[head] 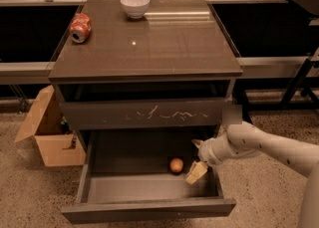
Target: Pick orange from middle drawer and place on counter
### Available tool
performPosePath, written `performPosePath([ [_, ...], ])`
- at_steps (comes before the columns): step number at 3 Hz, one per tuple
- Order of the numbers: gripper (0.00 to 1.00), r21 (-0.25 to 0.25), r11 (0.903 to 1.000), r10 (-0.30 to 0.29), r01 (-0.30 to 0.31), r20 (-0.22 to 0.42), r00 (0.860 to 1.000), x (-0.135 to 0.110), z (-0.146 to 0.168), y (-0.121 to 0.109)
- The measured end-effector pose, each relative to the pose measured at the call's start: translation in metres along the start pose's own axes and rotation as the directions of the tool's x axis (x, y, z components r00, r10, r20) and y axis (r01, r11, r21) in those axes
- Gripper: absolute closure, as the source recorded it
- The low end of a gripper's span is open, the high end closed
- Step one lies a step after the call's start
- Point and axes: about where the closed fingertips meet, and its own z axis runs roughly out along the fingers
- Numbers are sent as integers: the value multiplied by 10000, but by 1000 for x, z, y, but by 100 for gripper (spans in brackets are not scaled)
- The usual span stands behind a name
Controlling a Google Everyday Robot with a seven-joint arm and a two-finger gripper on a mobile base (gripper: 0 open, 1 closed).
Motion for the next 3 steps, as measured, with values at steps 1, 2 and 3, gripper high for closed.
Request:
performPosePath([
  [1, 0, -216, 9984, -516, 522, 282, 9983, 1, 36, -18],
  [2, 0, -241, 9978, -609, 616, 299, 9977, 2, 39, -18],
  [3, 0, -321, 9937, -1067, 1078, 324, 9938, 5, 53, -19],
])
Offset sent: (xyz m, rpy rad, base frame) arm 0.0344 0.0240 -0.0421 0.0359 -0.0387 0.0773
